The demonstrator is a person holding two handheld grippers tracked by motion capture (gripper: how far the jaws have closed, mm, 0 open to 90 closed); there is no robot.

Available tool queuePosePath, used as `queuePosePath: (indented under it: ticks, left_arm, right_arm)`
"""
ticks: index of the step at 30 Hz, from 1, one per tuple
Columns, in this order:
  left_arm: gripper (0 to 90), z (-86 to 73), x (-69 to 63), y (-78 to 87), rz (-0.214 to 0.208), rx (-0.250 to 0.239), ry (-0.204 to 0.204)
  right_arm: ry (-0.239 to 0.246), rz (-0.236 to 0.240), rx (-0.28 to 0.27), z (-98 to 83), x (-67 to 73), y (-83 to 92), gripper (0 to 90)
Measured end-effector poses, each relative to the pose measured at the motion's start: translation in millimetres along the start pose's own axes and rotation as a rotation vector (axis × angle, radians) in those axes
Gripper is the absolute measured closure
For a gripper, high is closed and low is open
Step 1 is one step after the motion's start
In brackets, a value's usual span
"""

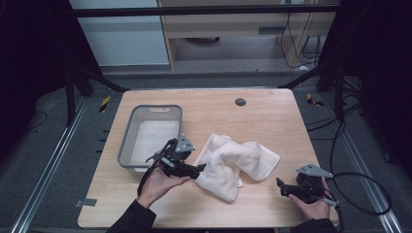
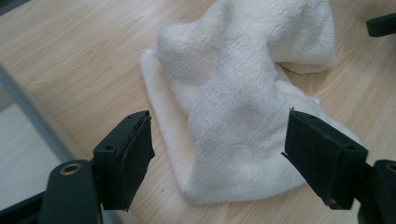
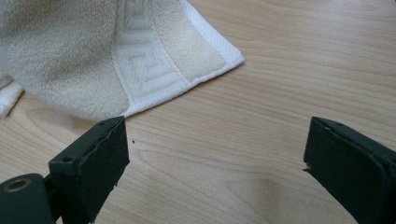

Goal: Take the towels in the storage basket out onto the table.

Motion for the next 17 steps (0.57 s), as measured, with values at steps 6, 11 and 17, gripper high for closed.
queuePosePath:
  ticks: [6,11,17]
  left_arm:
    - [23.8,-18.0,12.1,14.6,0.036,-0.047,0.051]
    - [24.7,-27.5,19.4,24.1,0.069,-0.073,0.078]
    - [24.9,-45.4,34.3,42.0,0.118,-0.108,0.132]
  right_arm:
    - [-0.001,0.004,0.003,-0.5,0.6,0.0,6.7]
    - [0.004,-0.001,0.003,-0.8,-0.1,-0.3,6.6]
    - [-0.001,0.001,0.002,-1.0,-0.5,0.2,6.5]
Point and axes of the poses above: each handheld gripper's, and its own axes: y roughly backward along the jaws, z roughly out of its top, x roughly to its left, the point moved 9 cm from there along -y, roughly forward along the jaws, and after that the axes turned 1 degree about z, right-handed, at the moved point
